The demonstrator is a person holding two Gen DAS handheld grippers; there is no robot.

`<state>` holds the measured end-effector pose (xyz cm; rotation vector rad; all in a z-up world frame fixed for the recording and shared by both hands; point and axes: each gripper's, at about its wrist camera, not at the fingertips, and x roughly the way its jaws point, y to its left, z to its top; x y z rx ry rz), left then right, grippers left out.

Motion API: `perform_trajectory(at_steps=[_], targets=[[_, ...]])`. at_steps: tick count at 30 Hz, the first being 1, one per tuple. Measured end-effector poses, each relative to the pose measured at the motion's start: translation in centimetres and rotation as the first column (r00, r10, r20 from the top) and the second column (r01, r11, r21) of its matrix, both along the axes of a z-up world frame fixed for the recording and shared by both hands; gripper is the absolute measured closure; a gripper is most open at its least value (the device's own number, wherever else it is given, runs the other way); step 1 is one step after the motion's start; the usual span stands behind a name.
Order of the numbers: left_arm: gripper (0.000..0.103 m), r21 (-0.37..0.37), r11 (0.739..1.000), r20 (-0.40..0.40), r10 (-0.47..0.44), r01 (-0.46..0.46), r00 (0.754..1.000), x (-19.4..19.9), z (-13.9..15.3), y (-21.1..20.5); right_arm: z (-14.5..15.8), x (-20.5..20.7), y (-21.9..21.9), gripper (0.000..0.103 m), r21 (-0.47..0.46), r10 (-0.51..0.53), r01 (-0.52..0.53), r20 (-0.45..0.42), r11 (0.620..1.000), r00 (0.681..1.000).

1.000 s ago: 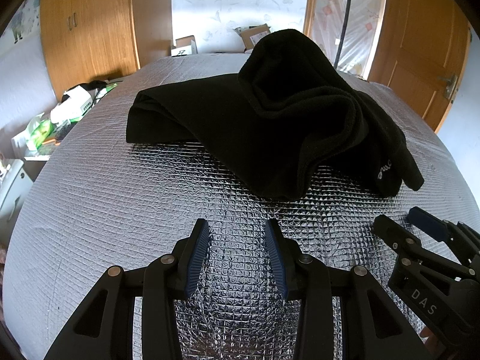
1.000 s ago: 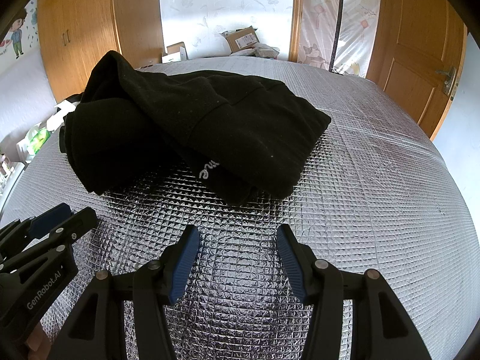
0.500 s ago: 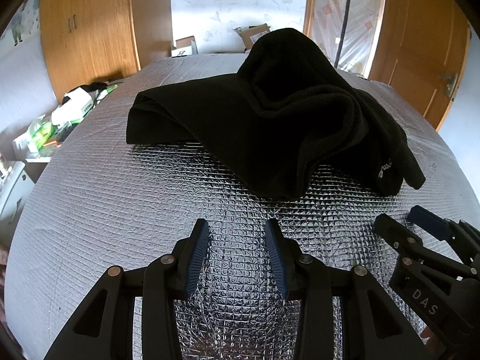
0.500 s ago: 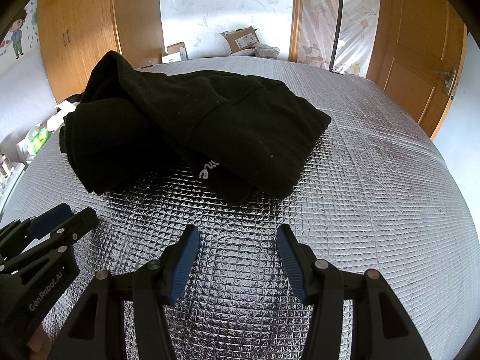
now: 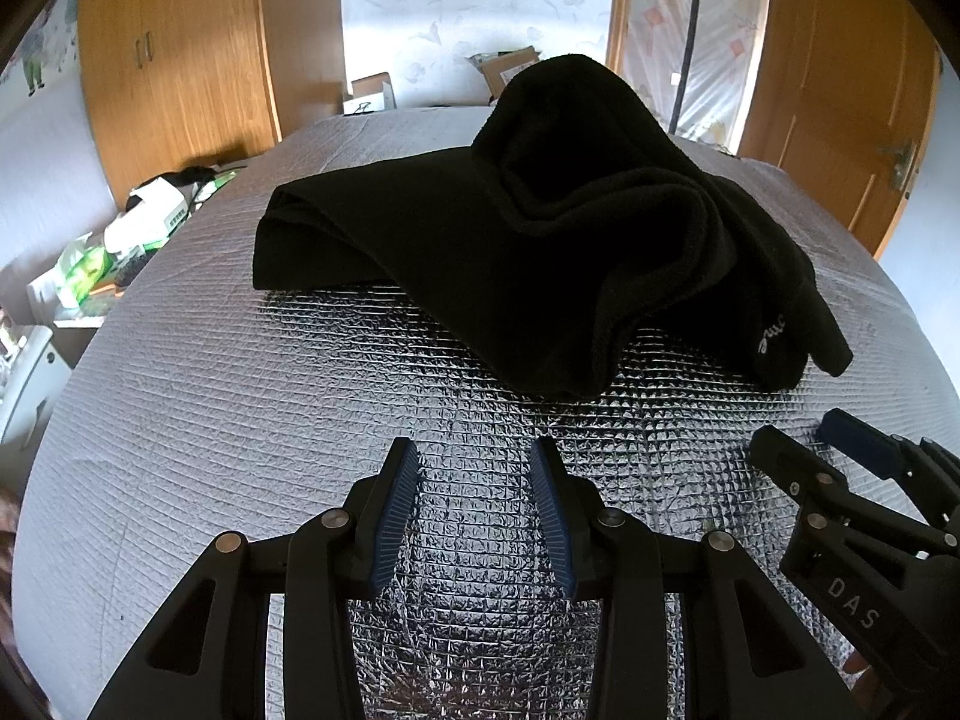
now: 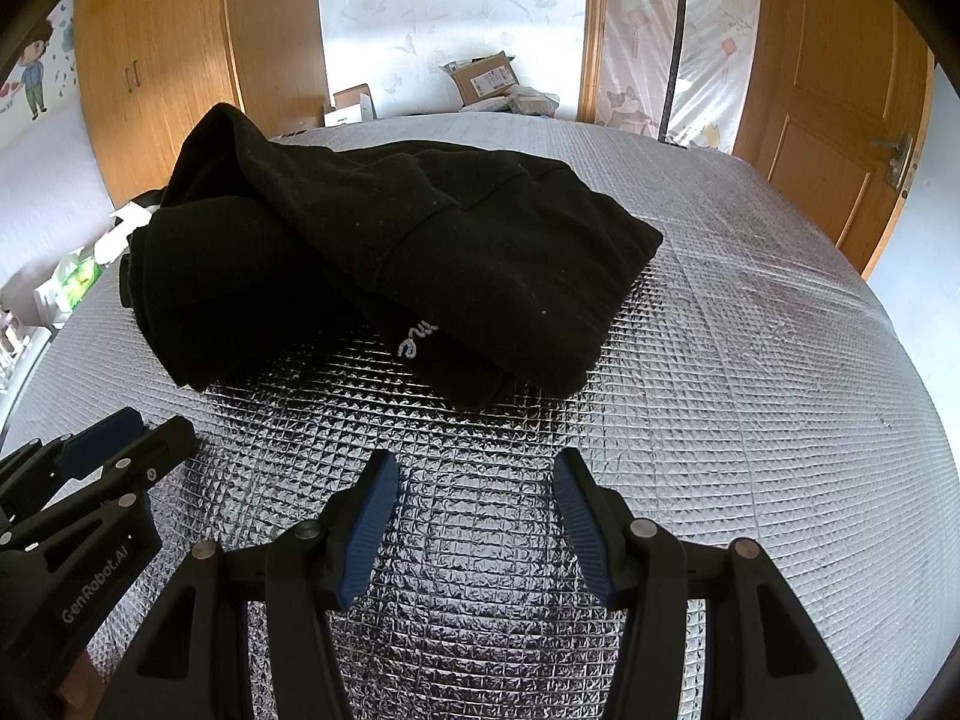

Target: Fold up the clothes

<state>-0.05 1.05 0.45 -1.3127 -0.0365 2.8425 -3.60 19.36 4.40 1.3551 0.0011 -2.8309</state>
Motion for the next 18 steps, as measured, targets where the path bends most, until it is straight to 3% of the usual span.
perform_trajectory(at_steps=[7,18], targets=[[0.062,0.025,1.0,-0.001,0.0,0.0,1.0,-0.1,0.1,-0.5,-0.2,-0.1,-0.1,0.048,0.003,0.001,-0.001,0.0,1.0,1.0],[0.062,0.182,0.983,-0.018,-0.006,0.009,1.0,-0.1,0.0,-3.0,0.0,0.1,0.6,0.048,-0.033,0.014,-0.014,-0.002,0.999,1.0]])
